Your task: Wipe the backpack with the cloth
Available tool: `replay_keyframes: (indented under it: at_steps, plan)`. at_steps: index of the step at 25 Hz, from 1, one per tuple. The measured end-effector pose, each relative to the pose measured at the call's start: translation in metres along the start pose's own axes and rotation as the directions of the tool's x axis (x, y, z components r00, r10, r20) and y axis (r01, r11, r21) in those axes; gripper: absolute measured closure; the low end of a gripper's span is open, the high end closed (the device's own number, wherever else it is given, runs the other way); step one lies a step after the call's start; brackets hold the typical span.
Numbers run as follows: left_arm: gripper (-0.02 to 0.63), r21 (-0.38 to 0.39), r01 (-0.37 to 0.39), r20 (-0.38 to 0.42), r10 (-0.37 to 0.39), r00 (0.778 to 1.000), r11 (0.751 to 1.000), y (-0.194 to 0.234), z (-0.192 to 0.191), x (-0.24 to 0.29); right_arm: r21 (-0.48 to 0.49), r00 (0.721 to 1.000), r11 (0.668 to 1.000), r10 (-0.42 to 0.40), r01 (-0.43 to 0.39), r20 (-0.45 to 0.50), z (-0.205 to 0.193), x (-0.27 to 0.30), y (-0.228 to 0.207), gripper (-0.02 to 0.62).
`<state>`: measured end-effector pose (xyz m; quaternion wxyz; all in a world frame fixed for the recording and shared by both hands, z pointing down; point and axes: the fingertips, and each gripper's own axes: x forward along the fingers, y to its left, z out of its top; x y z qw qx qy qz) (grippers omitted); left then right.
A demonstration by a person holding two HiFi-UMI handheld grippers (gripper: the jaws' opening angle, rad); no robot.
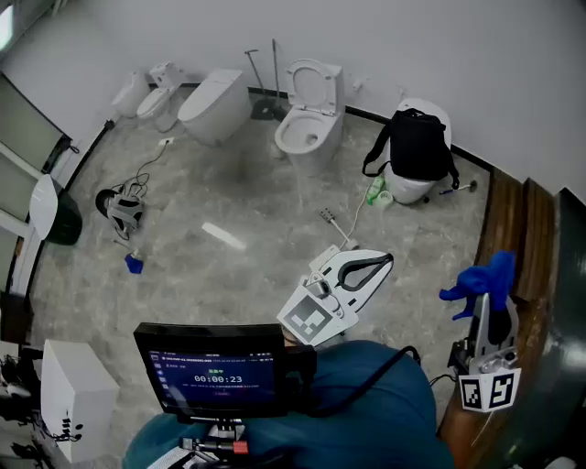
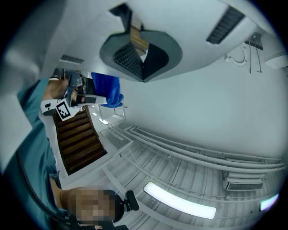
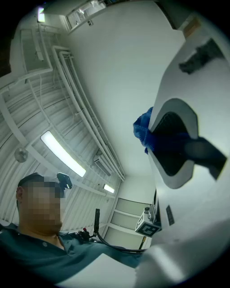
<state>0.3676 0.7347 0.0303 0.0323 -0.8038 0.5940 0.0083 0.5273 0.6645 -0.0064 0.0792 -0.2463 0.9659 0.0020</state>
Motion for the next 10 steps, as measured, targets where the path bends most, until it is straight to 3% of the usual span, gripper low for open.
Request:
replay_keyframes:
  at_steps: [10]
  plan:
    - [0.603,0.029,-0.026,-0.014,0.026,1.0,0.999,-0.034,0.013,-0.01,-0.001,0.999,0.999,0.037,-0.037,0.004,0.017,-0.028,0.0,0.528]
